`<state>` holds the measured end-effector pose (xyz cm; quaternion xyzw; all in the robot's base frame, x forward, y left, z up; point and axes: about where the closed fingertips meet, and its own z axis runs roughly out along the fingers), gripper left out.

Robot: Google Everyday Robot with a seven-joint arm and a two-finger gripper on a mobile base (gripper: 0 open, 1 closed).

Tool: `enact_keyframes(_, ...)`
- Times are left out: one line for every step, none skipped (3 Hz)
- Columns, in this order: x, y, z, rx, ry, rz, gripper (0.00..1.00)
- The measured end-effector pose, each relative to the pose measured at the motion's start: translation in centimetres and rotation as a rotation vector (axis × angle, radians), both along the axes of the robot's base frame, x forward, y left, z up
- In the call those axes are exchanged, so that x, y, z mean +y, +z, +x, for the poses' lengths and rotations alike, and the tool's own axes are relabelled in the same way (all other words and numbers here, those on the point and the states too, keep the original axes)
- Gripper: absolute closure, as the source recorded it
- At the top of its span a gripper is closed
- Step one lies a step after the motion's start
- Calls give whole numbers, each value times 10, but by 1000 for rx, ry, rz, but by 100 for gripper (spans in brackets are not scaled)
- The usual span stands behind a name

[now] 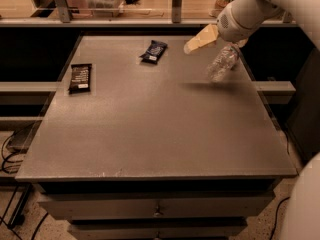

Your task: Move water bottle near rxbar chocolate

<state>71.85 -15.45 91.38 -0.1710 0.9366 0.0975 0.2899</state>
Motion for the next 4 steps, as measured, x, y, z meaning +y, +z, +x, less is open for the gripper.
enact_keyframes(-4,-21,10,38,-77,-32,0)
enact_keyframes(-7,-41,13,77,-117,-36,19)
enact_keyframes(-8,-53,13,100,-130,-35,41)
enact_keyframes(-8,-56,14,103,-131,-37,65)
